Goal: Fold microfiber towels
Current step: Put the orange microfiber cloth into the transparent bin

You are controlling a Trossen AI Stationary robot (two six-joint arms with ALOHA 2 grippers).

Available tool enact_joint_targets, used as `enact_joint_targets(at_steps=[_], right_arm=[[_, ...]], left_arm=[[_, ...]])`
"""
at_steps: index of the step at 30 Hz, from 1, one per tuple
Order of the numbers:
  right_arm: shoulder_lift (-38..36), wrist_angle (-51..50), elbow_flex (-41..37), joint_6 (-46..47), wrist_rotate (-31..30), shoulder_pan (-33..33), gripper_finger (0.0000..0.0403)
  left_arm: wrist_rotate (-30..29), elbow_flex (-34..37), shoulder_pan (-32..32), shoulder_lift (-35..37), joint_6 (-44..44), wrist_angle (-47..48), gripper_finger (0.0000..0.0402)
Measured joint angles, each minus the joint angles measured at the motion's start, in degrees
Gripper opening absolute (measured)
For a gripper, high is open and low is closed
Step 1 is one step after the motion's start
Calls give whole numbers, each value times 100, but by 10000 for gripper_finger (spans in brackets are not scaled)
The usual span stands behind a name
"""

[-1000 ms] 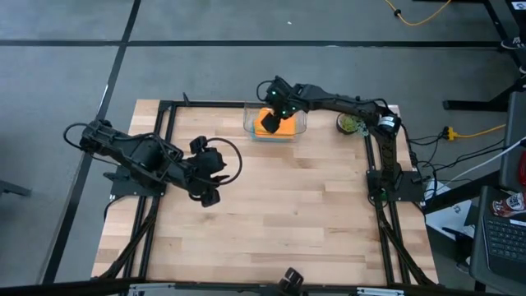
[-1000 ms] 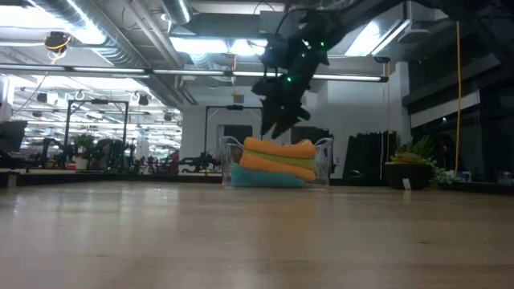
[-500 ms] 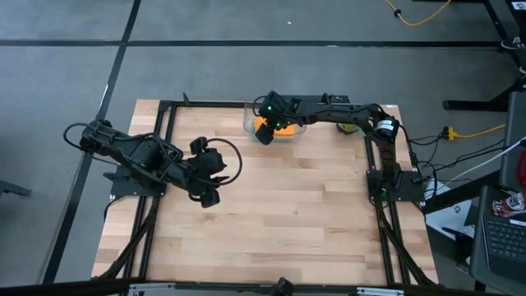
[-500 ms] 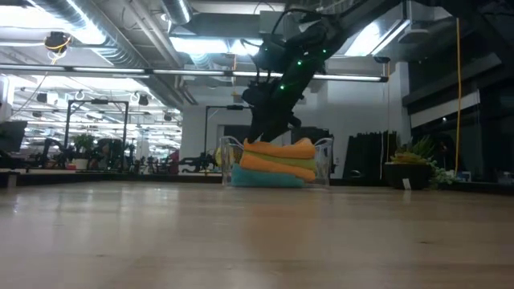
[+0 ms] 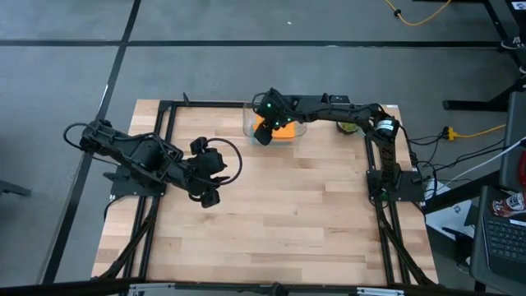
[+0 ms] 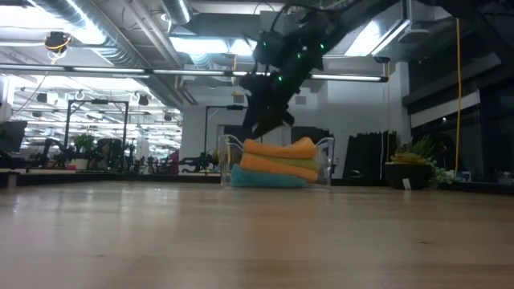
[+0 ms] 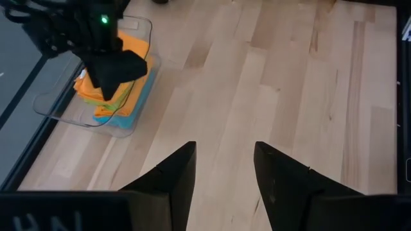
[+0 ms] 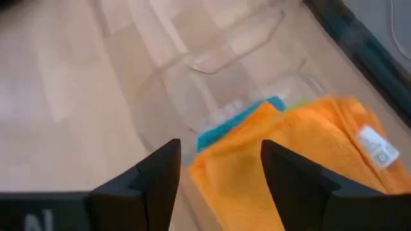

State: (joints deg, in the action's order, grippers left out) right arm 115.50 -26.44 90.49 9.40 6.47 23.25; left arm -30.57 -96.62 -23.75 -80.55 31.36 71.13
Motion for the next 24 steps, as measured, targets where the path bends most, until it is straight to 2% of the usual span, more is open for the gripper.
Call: enact_joint_targets(at_steps=[3,9,12,15,24], right_arm=[[0,-562,454,-71,7,-76,218],[-9,-1551,791,707,-1252,-88,218],[-9,-1508,643,1792,-1626,-38,218],[-9,-1337,504,2768,-1721,-51,218],[-9,-443,87,2608,-1896,-118,218]], left_arm=[[0,0,0,0,-1,0,151],[-1,0,0,0,-3,0,151],[-2,0,0,0,-5,2,151],[-4,0,0,0,-73,2,151],[-4,0,-1,0,-189,2,151]])
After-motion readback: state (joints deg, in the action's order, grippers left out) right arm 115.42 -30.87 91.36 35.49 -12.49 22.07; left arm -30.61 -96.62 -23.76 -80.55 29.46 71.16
